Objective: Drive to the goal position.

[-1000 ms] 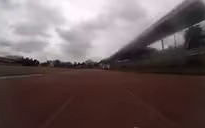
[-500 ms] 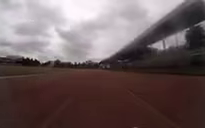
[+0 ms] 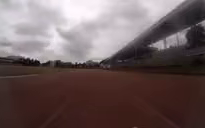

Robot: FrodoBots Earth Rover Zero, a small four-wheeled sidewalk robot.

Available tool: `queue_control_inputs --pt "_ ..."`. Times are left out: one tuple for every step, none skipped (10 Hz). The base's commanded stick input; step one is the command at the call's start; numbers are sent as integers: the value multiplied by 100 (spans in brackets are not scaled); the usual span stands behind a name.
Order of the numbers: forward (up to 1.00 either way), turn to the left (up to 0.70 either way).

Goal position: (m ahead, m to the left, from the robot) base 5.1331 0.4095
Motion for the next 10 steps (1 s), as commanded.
queue_control_inputs --pt "67 0" --pt "67 0" --pt "67 0" --pt "67 0" --pt "67 0" --pt "67 0" --pt "67 0" --pt "67 0" --pt "67 0" --pt "67 0"
